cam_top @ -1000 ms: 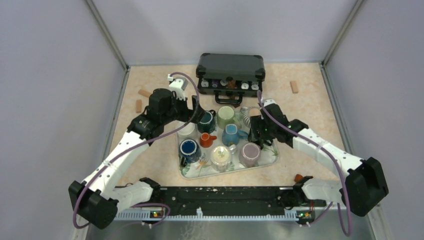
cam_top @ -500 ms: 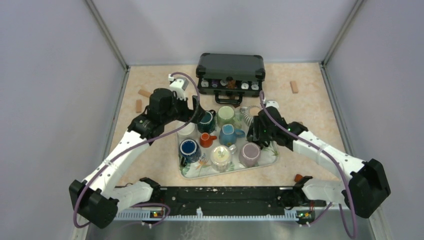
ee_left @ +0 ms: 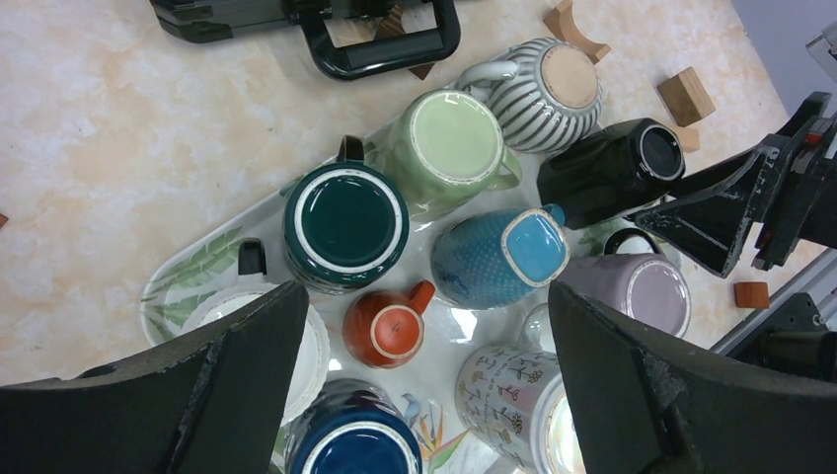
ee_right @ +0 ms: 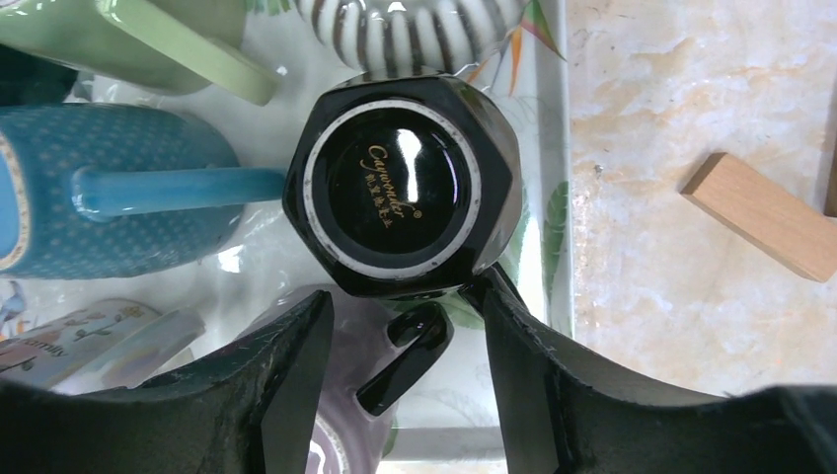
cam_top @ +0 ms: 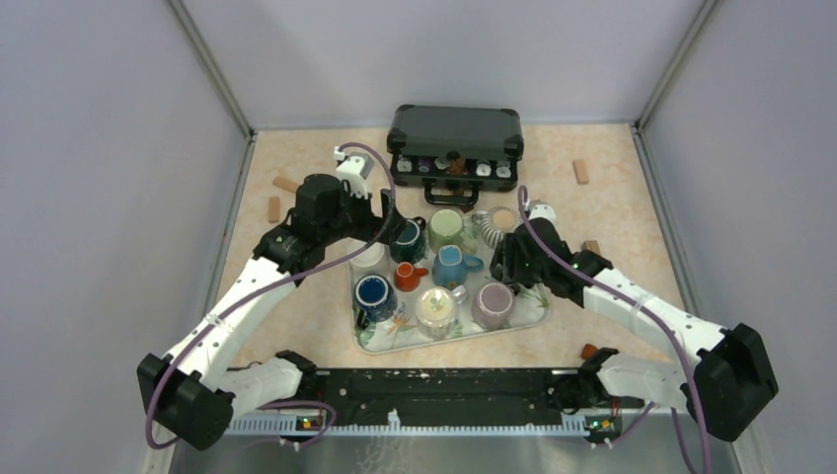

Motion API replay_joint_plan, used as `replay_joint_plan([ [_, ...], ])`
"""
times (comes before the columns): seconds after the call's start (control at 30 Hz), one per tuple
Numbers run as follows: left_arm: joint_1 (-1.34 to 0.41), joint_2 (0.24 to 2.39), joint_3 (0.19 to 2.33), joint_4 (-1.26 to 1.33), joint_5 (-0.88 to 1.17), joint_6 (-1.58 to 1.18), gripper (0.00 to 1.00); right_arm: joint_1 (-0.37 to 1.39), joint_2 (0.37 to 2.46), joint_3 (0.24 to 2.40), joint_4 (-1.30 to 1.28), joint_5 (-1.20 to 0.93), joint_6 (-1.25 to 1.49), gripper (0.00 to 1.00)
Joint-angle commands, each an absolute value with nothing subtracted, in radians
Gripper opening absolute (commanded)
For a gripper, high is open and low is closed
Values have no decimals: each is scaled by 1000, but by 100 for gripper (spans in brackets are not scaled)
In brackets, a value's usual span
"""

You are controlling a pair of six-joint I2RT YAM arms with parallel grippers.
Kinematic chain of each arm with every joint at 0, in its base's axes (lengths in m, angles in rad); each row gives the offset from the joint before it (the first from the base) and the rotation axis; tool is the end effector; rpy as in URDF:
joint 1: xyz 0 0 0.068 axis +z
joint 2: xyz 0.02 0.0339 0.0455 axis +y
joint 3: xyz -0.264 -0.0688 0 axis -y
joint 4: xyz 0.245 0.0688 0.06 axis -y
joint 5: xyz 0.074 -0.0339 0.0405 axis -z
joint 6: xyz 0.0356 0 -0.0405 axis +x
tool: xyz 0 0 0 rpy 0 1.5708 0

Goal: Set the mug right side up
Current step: Turn over the cup on the tray.

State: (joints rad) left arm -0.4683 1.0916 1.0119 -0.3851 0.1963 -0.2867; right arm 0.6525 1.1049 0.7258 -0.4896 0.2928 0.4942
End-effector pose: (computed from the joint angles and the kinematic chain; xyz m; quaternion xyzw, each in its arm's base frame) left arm 0.2152 -0.1166 0.3392 0.1280 0.8387 -0.2702 0.4552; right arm 0.1819 0.1260 0.2319 -0.0234 0.9300 0.0695 0.3601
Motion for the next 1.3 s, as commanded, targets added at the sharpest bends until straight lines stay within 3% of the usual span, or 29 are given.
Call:
replay_joint_plan([
  [0.0,-464,1085,1024,-336,215,-294,99,661,1068,722,-473,233,503,61],
  [0.13,-465,1086,1024,-336,221,-296,99,660,1013,720,-532,341,499,68],
  [0.3,-465,1085,1025,-336,229,-293,99,654,980,668,-529,386,521,68],
  [0.53,-465,1079,1016,-334,242,-295,99,587,1012,628,-403,344,485,55],
  [1.1,-464,1071,978,-313,236,-315,99,649,1078,640,-381,271,459,33],
  [1.27,-465,1075,974,-308,241,-319,99,649,1110,662,-386,318,437,36],
])
